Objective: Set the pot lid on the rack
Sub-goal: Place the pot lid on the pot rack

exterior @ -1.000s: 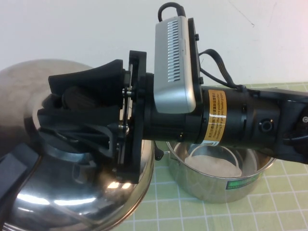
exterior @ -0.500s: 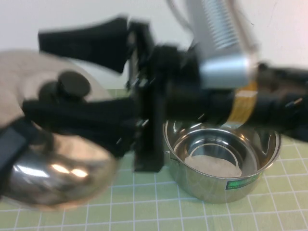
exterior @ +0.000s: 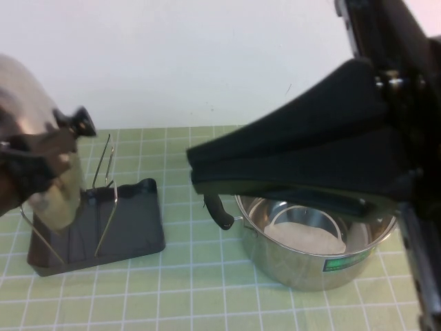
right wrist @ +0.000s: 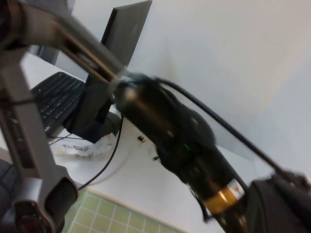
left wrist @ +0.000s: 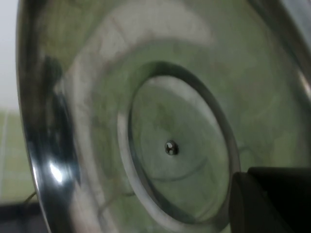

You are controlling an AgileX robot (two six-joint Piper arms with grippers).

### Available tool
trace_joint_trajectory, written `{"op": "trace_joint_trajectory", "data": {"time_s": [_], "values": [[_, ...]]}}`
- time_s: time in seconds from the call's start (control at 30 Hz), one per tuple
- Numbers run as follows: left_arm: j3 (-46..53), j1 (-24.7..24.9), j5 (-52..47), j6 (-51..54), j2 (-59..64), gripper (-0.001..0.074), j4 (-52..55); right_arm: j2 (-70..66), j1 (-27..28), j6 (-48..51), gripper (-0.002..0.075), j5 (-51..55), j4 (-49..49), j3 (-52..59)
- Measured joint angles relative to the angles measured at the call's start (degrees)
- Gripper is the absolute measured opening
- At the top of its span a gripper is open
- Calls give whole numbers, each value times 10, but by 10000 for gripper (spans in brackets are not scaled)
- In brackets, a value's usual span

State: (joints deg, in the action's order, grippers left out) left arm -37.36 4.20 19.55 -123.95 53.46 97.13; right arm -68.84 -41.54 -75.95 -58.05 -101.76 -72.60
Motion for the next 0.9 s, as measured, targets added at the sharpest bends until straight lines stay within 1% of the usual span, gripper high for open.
{"op": "trace_joint_trajectory", "data": {"time_s": [0.17, 0.3, 0.47, 0.63, 0.8, 0.87, 0.9], "values": [[-24, 0, 0, 22, 99, 111, 29, 16, 0, -22, 6, 0, -7, 4], [-27, 0, 18, 44, 124, 111, 33, 18, 0, -29, 6, 0, -9, 4], [-28, 0, 16, 80, 146, 111, 35, 18, 0, -34, 6, 0, -10, 5], [-29, 0, 23, 145, 196, 111, 33, 18, 0, -34, 5, 0, -11, 5], [-36, 0, 30, 208, 235, 111, -1, 18, 0, -36, 4, 0, -11, 5], [-39, 0, 32, 234, 239, 124, -1, 18, 0, -37, 3, -2, -11, 5], [-39, 0, 32, 243, 240, 155, -1, 18, 0, -37, 3, -2, -11, 5]]}}
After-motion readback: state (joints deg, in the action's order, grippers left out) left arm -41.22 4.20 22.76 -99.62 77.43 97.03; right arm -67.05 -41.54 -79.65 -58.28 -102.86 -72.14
